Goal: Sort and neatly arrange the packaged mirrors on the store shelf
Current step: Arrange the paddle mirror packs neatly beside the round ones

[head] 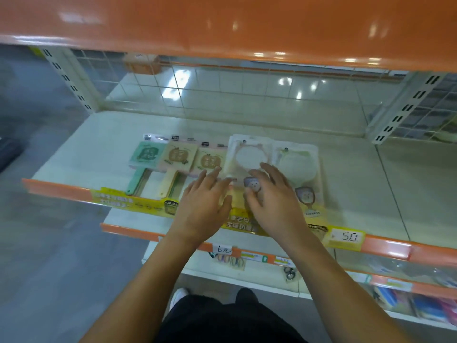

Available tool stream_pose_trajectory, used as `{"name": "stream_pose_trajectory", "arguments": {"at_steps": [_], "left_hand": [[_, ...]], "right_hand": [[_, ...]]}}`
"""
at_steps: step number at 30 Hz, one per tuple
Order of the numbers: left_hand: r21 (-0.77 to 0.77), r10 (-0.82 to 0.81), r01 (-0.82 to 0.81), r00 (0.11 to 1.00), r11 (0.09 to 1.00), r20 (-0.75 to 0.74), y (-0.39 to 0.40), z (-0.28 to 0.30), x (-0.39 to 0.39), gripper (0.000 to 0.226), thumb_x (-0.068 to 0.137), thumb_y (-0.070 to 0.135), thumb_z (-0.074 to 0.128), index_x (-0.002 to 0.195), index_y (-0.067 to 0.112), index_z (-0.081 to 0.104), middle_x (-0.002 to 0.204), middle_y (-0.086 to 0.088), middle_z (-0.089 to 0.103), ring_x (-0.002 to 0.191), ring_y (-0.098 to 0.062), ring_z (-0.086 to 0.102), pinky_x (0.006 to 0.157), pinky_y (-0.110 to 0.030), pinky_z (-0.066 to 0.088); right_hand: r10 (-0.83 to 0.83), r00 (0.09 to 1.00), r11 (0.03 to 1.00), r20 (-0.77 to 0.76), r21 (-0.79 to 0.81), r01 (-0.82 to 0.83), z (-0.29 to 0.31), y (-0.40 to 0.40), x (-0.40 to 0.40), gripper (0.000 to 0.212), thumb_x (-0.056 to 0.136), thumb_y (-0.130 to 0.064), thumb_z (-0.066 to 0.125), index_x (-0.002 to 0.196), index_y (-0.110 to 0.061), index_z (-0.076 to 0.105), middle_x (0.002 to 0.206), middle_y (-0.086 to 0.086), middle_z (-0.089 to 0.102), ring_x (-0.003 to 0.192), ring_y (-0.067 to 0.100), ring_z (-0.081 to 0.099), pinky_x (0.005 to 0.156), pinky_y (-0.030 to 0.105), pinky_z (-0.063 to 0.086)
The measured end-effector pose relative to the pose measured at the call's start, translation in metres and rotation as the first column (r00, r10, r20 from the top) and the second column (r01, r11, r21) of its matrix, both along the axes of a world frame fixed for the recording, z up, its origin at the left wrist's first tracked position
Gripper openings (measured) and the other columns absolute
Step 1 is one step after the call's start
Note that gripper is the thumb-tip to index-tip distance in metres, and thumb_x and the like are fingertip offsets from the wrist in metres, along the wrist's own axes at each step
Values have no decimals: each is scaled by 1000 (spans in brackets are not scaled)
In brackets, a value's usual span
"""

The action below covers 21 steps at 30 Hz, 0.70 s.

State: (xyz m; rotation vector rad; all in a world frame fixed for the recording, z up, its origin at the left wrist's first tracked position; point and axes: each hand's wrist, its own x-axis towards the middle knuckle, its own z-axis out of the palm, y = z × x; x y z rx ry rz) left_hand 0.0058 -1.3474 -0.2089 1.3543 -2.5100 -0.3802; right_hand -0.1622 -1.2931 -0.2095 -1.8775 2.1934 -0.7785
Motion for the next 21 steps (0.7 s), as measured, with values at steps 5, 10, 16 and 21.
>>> {"name": "stream_pose_trajectory", "arguments": {"at_steps": [5, 10, 16, 21], "left_hand": [[-26, 39, -40, 999, 999, -30, -27, 0, 47, 42, 91, 38, 44, 131, 25, 52, 145, -5, 44, 137, -30, 36, 102, -48, 41], [-44, 21, -25, 997, 999, -75, -65, 1, 98, 44, 83, 27, 50, 126, 19, 55, 138, -6, 50, 128, -32, 46, 96, -51, 46], [-38, 33, -33, 999, 999, 5, -117, -13, 148, 52, 84, 19, 57, 135, 17, 47, 144, -7, 44, 130, -28, 45, 100, -44, 41], [19, 15, -16, 999, 1000, 43, -154, -16, 162, 55, 85, 28, 60, 136, 17, 47, 145, -3, 43, 131, -24, 43, 104, -41, 36]], "right_hand": [[37, 999, 999, 18, 18, -38, 2, -29, 43, 40, 98, -34, 50, 135, -18, 53, 147, 1, 42, 136, 20, 39, 108, 40, 38], [26, 999, 1000, -30, -2, -27, 2, -59, 91, 34, 95, -29, 56, 127, -17, 59, 136, 2, 53, 125, 24, 49, 101, 37, 41], [-22, 998, 999, -63, 24, 24, -18, -92, 126, 33, 85, -18, 67, 118, -13, 62, 122, 6, 57, 108, 30, 60, 84, 42, 52], [-112, 987, 989, -115, 84, 122, -25, -105, 135, 37, 83, -17, 70, 117, -8, 59, 125, 7, 55, 114, 26, 57, 87, 38, 50]]}}
